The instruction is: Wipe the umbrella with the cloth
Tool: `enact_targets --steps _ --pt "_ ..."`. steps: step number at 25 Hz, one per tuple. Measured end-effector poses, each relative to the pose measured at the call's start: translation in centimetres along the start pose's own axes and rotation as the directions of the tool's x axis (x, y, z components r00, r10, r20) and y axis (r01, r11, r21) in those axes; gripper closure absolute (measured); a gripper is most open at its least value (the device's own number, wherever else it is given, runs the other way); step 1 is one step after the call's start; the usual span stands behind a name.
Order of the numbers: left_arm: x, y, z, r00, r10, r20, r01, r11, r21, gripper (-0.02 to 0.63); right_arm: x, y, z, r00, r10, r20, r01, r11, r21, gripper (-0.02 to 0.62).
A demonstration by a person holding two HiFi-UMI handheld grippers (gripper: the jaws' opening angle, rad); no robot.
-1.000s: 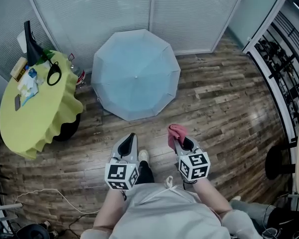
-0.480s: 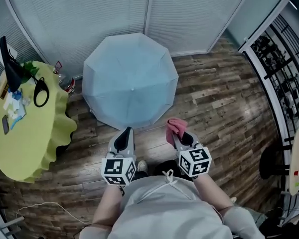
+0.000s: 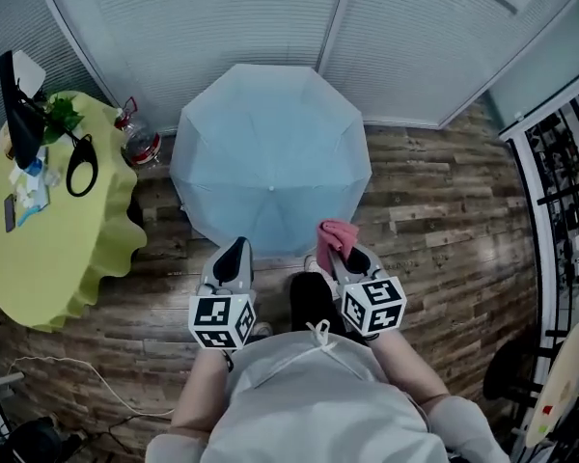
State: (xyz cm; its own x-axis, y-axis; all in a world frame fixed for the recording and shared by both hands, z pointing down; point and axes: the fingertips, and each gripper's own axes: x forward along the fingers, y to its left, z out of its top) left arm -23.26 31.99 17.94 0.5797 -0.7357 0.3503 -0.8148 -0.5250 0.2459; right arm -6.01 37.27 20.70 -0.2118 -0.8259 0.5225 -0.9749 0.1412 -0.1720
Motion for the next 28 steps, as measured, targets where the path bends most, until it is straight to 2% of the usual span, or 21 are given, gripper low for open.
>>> enact_targets --steps 7,12,15,20,25,28 --pt "12.0 -0.7 1.0 0.989 0.131 -0.068 -0.133 0.991 -0.027 0.600 10.0 -10.0 4.2 0.988 0.127 -0.089 -0.133 0.989 -0.067 0.541" --pt "20.0 0.1 -2.1 0.968 0.208 -0.142 -0.219 0.973 -0.068 0.600 17.3 -14.9 3.7 0.956 0.207 -0.210 -0.238 0.962 -0.135 0.541" --pt "23.7 1.5 -5.7 0.960 0.219 -0.177 -0.239 0.965 -0.103 0.600 21.8 -16.0 1.6 0.932 0.235 -0.276 -0.284 0.946 -0.154 0.541" --pt "27.8 6.1 -11.4 0.944 0.238 -0.228 -0.263 0.961 -0.088 0.600 27.9 -15.3 -3.3 0.887 0.262 -0.381 -0.336 0.931 -0.141 0.541" --pt "30.4 10.8 -15.0 0.953 0.207 -0.220 -0.235 0.966 -0.109 0.600 34.3 -14.0 -8.9 0.843 0.234 -0.485 -0.356 0.918 -0.177 0.541" --pt "32.1 13.8 -17.5 0.959 0.169 -0.227 -0.203 0.970 -0.135 0.600 39.1 -13.0 -12.1 0.832 0.207 -0.515 -0.348 0.917 -0.193 0.541"
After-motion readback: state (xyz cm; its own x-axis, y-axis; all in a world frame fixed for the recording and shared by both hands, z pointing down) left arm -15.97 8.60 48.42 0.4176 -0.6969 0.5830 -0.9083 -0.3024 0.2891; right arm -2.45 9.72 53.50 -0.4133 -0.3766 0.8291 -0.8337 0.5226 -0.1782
